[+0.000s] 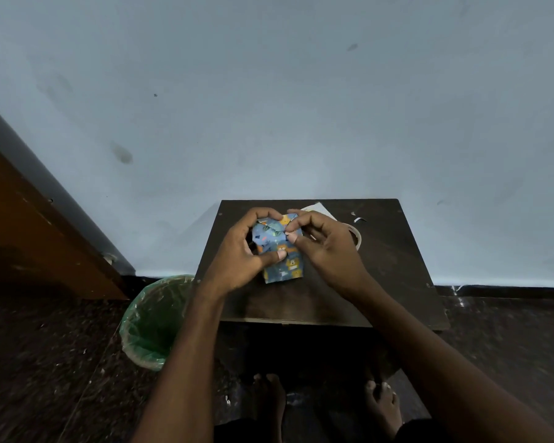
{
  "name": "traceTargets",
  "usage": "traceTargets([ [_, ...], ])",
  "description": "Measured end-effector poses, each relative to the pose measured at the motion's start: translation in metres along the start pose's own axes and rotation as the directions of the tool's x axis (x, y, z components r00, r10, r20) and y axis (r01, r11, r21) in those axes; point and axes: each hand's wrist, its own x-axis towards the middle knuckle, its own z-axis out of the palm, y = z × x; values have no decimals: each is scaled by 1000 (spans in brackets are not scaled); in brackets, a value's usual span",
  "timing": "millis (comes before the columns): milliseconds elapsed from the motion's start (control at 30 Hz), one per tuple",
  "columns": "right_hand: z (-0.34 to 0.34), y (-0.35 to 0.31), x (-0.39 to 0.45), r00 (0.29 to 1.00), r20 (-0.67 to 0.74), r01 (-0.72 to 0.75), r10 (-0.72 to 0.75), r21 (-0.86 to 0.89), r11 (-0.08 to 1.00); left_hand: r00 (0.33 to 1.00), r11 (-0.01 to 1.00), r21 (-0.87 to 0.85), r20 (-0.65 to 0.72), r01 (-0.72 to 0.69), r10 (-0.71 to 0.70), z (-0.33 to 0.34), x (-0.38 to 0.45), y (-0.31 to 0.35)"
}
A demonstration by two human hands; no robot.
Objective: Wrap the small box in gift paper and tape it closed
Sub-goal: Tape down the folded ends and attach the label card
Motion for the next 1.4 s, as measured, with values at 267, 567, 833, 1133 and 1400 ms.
traceTargets([
  [267,5,4,-5,993,-70,81,-95,-180,980,991,986,148,-89,-81,95,-3,2,-6],
  [567,7,-2,-4,969,-30,215,-247,-396,893,923,868,478,-256,-137,286,2,10,6],
  [833,-35,-8,9,957,-277,-212,87,-466,859,944,888,443,-224,-123,243,9,15,13],
  [1133,-44,30,8,925,-281,-374,257,-799,471,943,827,495,-45,-266,330,26,18,23],
  [1400,-26,-1,11,907,-412,-344,85,-612,712,951,884,455,-216,-102,222,31,21,17],
])
